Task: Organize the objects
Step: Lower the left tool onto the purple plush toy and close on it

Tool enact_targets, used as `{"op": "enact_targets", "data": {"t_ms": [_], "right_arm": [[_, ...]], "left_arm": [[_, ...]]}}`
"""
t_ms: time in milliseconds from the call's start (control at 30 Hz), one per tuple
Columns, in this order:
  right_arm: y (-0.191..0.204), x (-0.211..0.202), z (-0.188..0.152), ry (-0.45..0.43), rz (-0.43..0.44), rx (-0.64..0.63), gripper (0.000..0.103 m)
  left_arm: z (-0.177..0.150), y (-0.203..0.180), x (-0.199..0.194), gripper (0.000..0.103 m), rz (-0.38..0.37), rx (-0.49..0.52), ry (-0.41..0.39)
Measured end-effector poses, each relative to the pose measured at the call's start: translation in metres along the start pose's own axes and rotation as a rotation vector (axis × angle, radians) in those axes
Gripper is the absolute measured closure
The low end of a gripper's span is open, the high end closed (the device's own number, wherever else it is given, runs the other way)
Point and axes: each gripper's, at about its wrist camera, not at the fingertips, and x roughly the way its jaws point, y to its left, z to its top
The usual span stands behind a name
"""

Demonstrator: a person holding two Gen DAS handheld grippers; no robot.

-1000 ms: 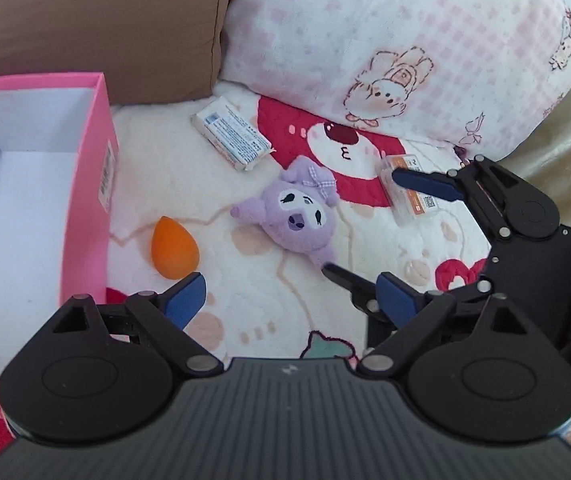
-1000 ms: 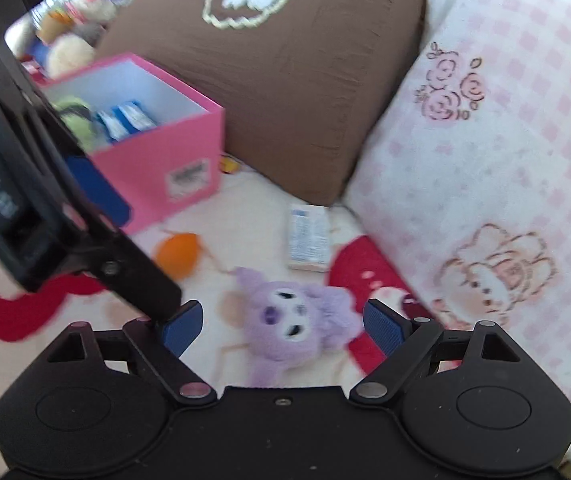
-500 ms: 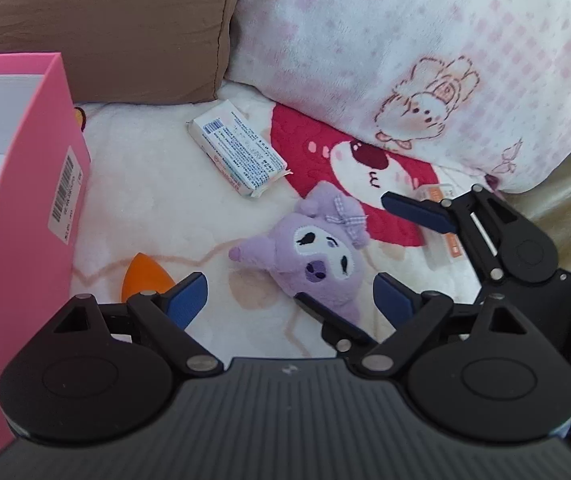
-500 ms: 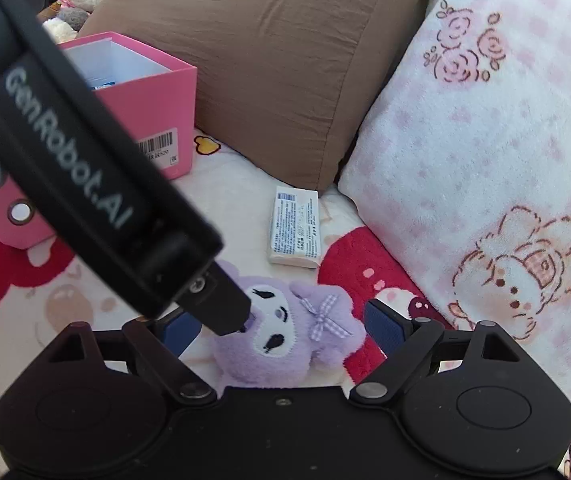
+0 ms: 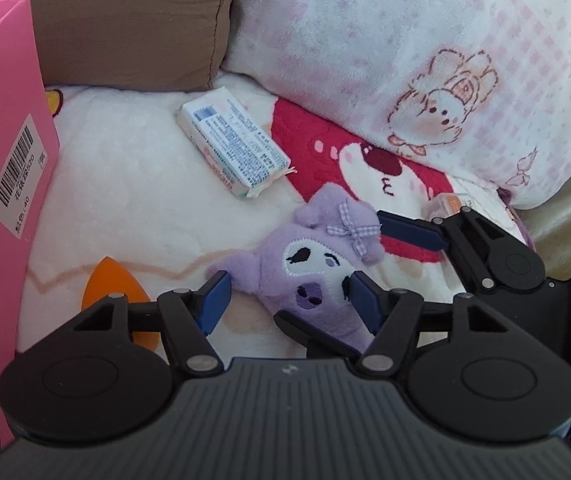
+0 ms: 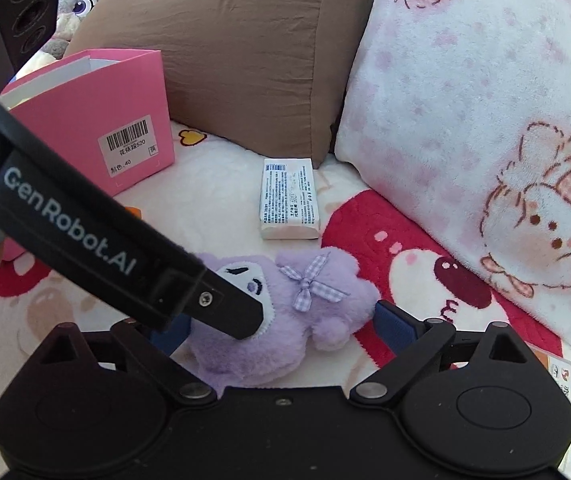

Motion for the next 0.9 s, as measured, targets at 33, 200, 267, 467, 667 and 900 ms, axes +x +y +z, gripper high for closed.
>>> {"op": "enact_targets", "data": {"t_ms": [33, 200, 267, 467, 667, 900], "right_arm": [[0.000, 0.000, 0.000, -0.003, -0.001, -0.001, 0.004], [-0.007, 0.008, 0.001, 0.002, -0.007, 0.009, 0.003], [-0.012, 0.019, 0.000, 0.012, -0.007, 0.050, 0.003], [-0.009, 0.019, -0.003, 0.010, -0.025, 0.097, 0.003], [-0.003, 0.006, -0.003, 0.035, -0.023, 0.076, 0.003], [0.003, -0.010, 0.008, 0.089, -0.002, 0.092, 0.003]], "left_arm": [[-0.001, 0.001, -0.002, 0.042, -0.015, -0.008, -0.023], [0.000, 0.007, -0.006, 0.048, -0.043, -0.045, -0.051], [0.001, 0.008, -0.006, 0.054, -0.037, -0.051, -0.058], [0.000, 0.008, -0.002, 0.055, -0.023, -0.063, -0.064], [-0.003, 0.006, -0.002, 0.056, -0.041, -0.064, -0.074], [-0.007, 0.000, -0.005, 0.056, -0.017, -0.003, -0.069]]}}
